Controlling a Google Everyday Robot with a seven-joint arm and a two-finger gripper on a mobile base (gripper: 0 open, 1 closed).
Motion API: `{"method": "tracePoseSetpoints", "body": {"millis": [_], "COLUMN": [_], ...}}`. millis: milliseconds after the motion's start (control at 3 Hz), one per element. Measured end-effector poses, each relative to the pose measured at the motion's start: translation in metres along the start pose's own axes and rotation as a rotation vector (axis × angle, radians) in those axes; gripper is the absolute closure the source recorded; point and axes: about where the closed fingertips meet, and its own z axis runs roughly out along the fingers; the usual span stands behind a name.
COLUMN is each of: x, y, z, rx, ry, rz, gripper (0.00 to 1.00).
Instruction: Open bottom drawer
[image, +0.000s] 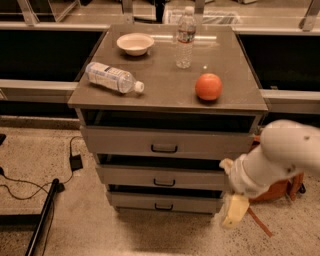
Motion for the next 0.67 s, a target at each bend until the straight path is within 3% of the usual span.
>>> {"method": "tracePoseSetpoints", "body": {"millis": [333,667], "x": [0.048,0.06], "y": [0.01,-0.01], "z": [0.082,0.078], "rx": [0.049,0.158], "ry": [-0.203,-0.305], "rz": [0.074,0.001], "gripper": [0.0,0.0]}}
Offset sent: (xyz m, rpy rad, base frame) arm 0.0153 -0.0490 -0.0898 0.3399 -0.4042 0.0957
